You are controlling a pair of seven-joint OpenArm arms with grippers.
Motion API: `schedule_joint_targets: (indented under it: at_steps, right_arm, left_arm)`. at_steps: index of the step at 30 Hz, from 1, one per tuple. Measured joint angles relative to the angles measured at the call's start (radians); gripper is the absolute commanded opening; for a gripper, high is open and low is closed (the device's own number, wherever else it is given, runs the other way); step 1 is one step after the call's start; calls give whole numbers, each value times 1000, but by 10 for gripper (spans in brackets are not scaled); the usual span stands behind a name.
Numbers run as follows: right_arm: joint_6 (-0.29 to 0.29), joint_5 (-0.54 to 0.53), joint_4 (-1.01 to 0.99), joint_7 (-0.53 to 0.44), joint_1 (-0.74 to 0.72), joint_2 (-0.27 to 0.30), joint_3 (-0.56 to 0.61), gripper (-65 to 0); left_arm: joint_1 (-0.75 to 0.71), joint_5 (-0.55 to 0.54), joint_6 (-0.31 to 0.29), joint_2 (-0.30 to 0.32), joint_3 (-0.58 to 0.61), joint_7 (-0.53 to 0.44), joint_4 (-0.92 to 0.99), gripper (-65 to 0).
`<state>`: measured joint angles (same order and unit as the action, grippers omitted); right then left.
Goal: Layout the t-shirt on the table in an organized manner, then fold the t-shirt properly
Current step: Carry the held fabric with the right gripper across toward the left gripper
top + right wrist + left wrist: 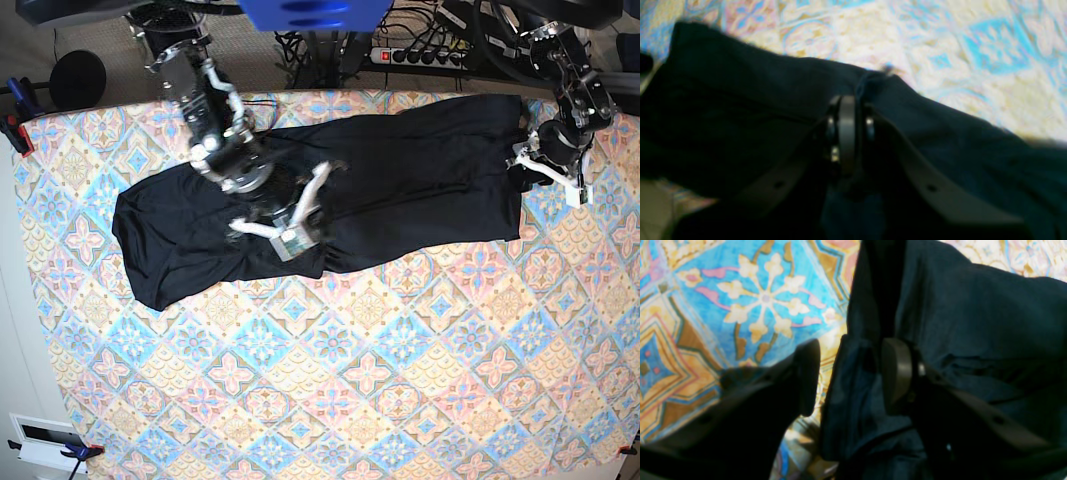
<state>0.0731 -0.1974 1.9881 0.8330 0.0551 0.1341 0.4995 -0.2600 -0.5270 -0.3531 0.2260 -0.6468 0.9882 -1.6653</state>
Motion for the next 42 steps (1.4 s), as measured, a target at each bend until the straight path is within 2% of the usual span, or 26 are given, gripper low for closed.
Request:
schedule_joint_targets:
  at_steps: [5,9,11,13,18,23,27,30,35,42]
  right_arm:
    - [24,237,-3,5,7,-94,245,-650]
    - [11,428,-24,-2,-3,-164,374,-650]
    - [24,447,-53,-4,-17,-171,416,-650]
    - [-3,522,-79,3,-16,-198,427,-650]
    - [24,497,-113,-2,-23,-220,437,-650]
    - [11,519,-138,-6,-58,-229,440,-650]
    - [17,512,-143,-85,-58,-251,441,-650]
    - [16,519,-144,-106,-58,-251,440,-650]
    - [16,520,-150,-266,-58,-251,440,-650]
    - [18,522,-291,-479,-61,-245,440,-650]
  left_arm:
    - [-1,0,0,1,0,0,0,-355]
    - [0,0,0,0,0,0,0,-355]
    - [0,0,0,1,0,-1,0,-355]
    - [0,0,1,1,0,0,0,-356]
    - [-1,-1,0,-1,0,-1,0,-356]
    - [0,-4,0,-2,-1,-1,0,-356]
    - [-1,-3,0,-2,-2,0,0,-356]
    - [0,-2,0,-1,-2,-1,0,-356]
    - [0,-1,0,-1,-2,0,0,-356]
    - [0,-1,0,-2,-4,0,0,-356]
